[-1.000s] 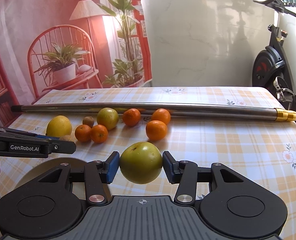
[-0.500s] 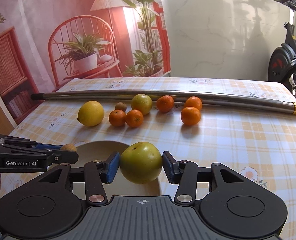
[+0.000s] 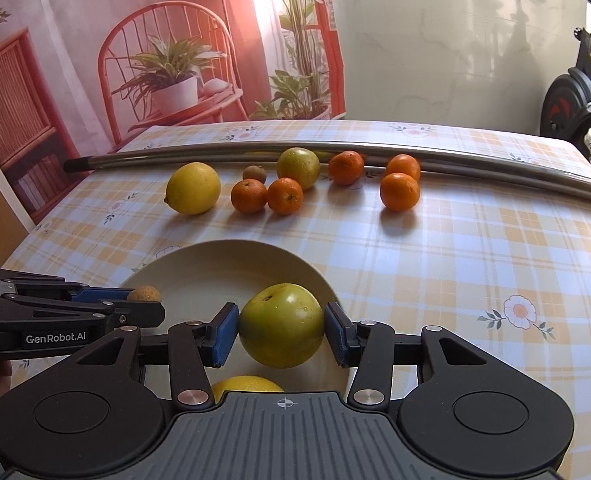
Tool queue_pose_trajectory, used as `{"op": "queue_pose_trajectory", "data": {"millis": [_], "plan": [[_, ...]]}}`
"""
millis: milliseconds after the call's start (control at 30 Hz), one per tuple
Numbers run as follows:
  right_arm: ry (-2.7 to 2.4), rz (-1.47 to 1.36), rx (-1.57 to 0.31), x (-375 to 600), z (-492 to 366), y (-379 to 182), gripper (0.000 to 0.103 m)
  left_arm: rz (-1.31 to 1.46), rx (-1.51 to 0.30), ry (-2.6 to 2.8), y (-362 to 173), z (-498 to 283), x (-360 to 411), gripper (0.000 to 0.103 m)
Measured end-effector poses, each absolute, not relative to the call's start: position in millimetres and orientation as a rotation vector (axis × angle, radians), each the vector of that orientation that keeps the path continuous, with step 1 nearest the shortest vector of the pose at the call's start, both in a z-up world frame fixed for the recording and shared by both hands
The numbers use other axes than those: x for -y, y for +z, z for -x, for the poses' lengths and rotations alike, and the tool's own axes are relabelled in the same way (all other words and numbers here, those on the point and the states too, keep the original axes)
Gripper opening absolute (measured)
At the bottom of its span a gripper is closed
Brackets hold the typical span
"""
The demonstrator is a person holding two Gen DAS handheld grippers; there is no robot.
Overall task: Organize fruits
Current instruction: 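Carry both fruits to the plate and lower the brown fruit with the left tool, then open the left tool while the right tool lowers the green apple onto the plate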
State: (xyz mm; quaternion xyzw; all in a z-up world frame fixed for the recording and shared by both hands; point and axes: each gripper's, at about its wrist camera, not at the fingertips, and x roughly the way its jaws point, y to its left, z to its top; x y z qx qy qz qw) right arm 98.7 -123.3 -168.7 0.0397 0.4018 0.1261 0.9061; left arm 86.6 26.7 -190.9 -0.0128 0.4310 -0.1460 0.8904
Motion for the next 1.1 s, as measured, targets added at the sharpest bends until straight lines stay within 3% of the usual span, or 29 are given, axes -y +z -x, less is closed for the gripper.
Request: {"op": "queue_pose_trajectory", "data": {"millis": [1100], "plan": [[0.24, -0.04, -0.864, 118.0, -101.7, -177.2, 0.044, 0.039, -0.887, -0.29, -193.0, -83.0, -28.7, 0.028]]}}
